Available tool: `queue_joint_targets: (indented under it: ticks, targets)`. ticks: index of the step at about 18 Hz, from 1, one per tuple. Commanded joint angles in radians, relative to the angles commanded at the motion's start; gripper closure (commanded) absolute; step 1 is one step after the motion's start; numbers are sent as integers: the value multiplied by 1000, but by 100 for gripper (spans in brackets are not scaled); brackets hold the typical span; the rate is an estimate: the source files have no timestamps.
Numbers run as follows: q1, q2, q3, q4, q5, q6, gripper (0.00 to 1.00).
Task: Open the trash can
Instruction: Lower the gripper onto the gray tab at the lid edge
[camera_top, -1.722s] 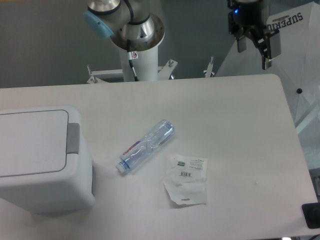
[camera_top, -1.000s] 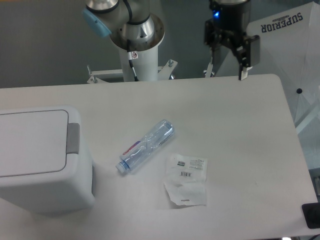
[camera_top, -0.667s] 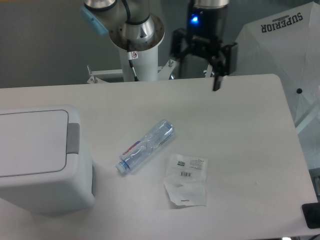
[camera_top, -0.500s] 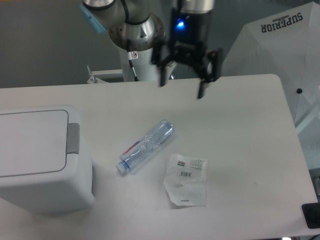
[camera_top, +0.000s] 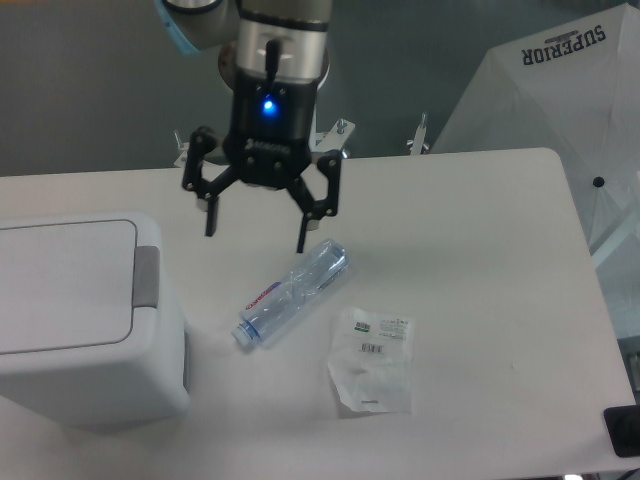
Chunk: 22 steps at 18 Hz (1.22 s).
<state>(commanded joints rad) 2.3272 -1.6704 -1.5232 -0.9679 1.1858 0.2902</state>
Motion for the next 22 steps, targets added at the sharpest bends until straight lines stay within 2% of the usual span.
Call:
queue_joint_targets:
  ticks: [5, 22]
  targets:
    - [-20, -25, -5, 2, 2, -25, 0]
    - [-48, -38, -58, 21, 0, -28, 0]
